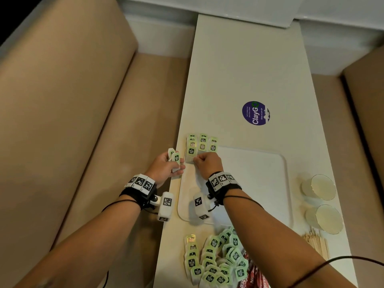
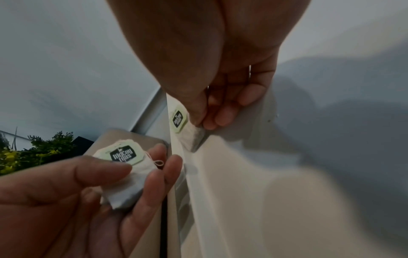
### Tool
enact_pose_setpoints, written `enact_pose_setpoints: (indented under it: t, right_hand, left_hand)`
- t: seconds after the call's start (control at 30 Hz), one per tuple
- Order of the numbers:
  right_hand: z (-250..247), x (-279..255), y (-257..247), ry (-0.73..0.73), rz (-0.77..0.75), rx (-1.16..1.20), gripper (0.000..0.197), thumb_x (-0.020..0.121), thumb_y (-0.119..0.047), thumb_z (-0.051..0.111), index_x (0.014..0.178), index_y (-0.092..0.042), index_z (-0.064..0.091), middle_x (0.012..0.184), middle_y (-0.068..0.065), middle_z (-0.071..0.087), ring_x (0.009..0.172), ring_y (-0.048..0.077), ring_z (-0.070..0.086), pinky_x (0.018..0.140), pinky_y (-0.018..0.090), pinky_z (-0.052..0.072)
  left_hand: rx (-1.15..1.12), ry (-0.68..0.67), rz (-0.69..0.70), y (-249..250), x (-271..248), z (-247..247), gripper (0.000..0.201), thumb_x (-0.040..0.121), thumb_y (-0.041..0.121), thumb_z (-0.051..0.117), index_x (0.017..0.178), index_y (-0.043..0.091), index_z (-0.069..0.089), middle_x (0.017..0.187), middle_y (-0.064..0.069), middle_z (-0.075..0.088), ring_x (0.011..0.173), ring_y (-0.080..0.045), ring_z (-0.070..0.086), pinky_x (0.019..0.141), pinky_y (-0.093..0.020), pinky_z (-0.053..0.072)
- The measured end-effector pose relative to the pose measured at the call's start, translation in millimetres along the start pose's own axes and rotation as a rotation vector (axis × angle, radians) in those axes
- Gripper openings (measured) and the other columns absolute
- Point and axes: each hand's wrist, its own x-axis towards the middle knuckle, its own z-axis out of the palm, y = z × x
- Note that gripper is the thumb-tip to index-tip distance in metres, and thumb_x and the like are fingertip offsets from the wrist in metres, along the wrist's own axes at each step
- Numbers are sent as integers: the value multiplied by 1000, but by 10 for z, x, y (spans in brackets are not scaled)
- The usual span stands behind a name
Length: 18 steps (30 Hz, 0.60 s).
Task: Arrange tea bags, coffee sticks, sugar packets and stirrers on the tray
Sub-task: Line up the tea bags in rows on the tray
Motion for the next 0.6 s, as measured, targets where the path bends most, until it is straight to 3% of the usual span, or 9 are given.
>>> enact_pose_setpoints:
  t: [0.17,0.27,0.37,0.47,0.6]
  right_hand:
    - [6,23,-45,38,8,-50,45,95,-24,61,52,-14,52,52,-1,50,54,20,47,50,27,35]
    - [17,28,-52,72,20,-61,49,94,-25,61,48,-18,45,49,-3,44,49,17,42,50,27,32]
    - [24,27,-41,101,33,-18,40,91,-30,63,55,-17,53,54,-2,53,56,21,51,53,27,39]
    - [20,24,-14,128,23,64,26,89,-36,68,74,-15,65,73,1,68,72,22,64,66,32,52]
    - [-18,-129,-19,54,-113,172,24,96,-38,65,78,-23,65,77,-2,71,76,18,68,75,31,54]
  left_hand:
    - [2,-49,5,-13,11,-29,44,95,-18,42,125,12,52,111,-12,68,99,-27,69,71,-27,60]
    - [12,-82,25,-9,-4,-36,39,99,-14,44,125,14,51,113,-9,69,103,-26,68,74,-25,61]
    - [31,-100,48,-6,-23,-46,29,100,-9,47,118,12,55,111,-8,70,99,-24,70,75,-25,61]
    - [81,-112,63,-12,-28,-42,22,101,-3,52,113,14,60,108,-6,72,90,-21,74,72,-25,61]
    - [122,-110,93,-20,-14,-1,19,99,-3,56,110,10,63,102,-8,72,80,-18,75,62,-22,60]
